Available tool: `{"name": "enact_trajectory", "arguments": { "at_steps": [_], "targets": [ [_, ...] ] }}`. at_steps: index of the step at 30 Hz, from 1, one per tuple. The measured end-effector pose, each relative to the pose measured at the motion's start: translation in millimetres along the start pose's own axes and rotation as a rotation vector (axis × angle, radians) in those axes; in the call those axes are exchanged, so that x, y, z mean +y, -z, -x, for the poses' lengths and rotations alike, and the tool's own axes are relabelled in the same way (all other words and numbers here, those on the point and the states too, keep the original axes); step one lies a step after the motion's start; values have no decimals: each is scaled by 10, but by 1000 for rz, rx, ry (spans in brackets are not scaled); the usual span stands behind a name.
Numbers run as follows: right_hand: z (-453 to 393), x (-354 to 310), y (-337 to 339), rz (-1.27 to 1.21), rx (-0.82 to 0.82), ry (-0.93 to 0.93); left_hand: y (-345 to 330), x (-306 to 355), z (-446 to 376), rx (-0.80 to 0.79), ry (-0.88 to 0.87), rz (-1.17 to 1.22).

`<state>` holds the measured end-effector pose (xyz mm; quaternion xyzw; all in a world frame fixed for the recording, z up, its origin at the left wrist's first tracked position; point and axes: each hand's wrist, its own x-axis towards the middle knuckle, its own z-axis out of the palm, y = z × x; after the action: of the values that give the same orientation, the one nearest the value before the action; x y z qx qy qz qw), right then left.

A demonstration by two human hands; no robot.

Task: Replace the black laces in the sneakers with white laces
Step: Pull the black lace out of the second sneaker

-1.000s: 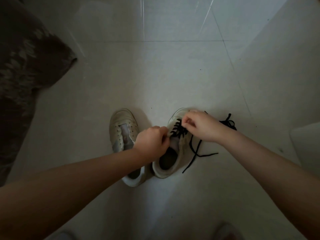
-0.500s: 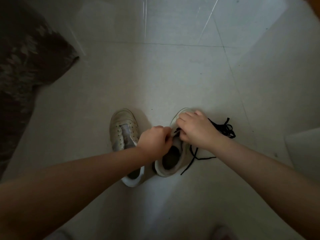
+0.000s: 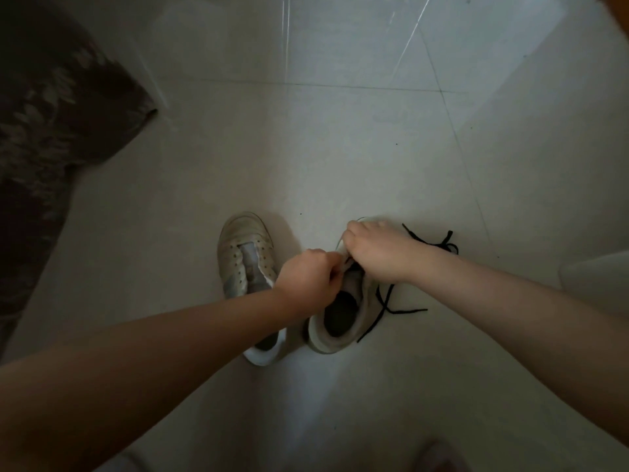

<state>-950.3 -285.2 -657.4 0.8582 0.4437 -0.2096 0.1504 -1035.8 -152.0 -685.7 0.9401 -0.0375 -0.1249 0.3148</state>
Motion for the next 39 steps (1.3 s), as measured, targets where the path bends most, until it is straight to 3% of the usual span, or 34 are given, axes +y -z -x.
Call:
{"name": "enact_trajectory", "arguments": {
  "at_steps": [5,9,14,17,19,21,23,26,29,31,33,35,39],
  "targets": [
    [71,199,-76,-320,61,-159,50,-107,35,49,11,17],
    [44,119,-36,-448,204,-93,40,-112,25,65,25,19],
    [-28,-15,-53,-181,167,45,60,-83,11,55,29,22],
    [-22,-8,-21,-203,214,66,57,-100,20,37,36,27],
    [5,78,-20,-410,315,-66,58,-136,46,26,30,13],
    [30,205,-64,-691,414,-329,71,-176,73,32,38,23],
    [35,254,-152,-792,346,-475,90,-195,74,47,41,14],
    [50,148,-175,-687,337,-338,85,-180,68,62,38,0],
    [19,11,-88,-446,374,-63,79,-170,61,72,34,3],
    [-41,-78,-29,-254,281,49,78,-168,55,73,30,6],
    [-103,-150,-51,-118,305,142,75,-170,55,66,24,14],
    [-119,-101,-108,-146,376,101,73,-187,60,60,30,19],
    [-39,137,-137,-425,472,-242,82,-236,66,50,41,21]
  ]
}}
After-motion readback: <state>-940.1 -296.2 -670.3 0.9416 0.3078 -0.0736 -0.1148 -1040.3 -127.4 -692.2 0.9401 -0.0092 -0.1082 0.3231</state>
